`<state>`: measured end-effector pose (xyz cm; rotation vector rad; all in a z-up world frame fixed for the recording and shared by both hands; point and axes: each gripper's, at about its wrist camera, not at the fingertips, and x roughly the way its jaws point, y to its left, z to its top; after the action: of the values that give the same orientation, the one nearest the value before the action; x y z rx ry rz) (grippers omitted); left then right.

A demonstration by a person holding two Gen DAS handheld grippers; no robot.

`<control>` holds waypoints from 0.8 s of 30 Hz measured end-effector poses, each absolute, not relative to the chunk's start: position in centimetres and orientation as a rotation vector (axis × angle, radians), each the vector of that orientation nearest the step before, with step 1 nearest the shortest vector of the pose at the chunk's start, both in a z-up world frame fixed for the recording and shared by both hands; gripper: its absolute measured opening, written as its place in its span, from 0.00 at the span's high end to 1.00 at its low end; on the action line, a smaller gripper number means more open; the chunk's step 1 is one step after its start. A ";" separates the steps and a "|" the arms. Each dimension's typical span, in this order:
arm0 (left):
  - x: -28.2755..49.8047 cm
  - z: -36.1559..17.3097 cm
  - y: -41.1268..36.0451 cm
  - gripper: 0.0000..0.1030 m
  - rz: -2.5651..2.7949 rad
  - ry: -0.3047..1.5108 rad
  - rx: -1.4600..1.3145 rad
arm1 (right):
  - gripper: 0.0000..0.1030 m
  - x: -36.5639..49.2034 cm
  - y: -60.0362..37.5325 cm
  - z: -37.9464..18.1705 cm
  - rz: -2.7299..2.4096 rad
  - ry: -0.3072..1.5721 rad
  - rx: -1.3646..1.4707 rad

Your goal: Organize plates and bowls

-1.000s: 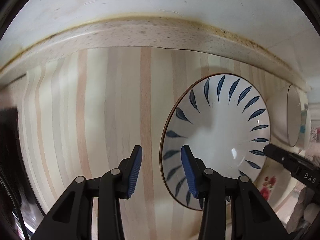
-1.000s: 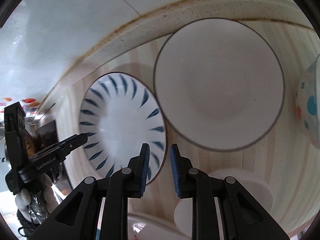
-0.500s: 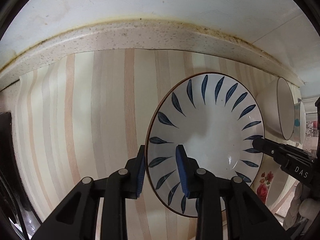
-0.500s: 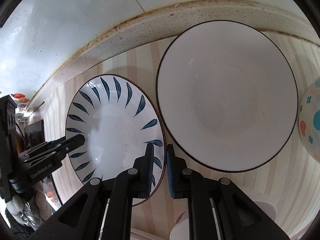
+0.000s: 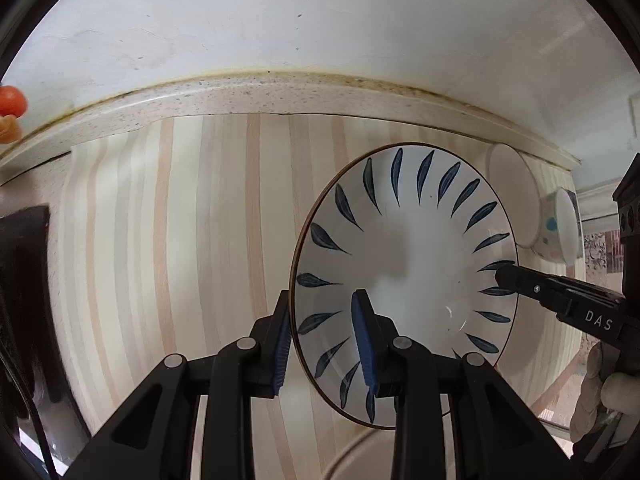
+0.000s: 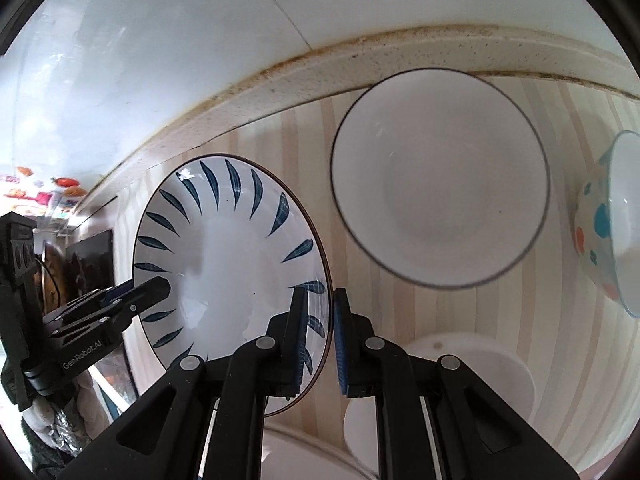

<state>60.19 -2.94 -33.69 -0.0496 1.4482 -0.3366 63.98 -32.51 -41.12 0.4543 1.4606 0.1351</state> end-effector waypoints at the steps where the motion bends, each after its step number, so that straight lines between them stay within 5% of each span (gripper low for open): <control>1: 60.0 -33.2 -2.9 0.74 -0.340 1.444 -0.052 | 0.87 63.6 -32.4 -40.6 0.138 1.457 0.454; 14: 50.9 -29.1 -2.6 0.74 -0.357 1.395 -0.052 | 0.87 55.0 -32.2 -36.4 0.217 1.462 0.432; 24: 44.8 -32.5 -3.9 0.74 -0.361 1.472 -0.018 | 0.87 47.1 -32.3 -37.4 0.231 1.500 0.460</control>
<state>44.82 -3.91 -32.48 -0.0177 1.4724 -0.3610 47.09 -32.30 -37.40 0.4604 1.4998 0.2311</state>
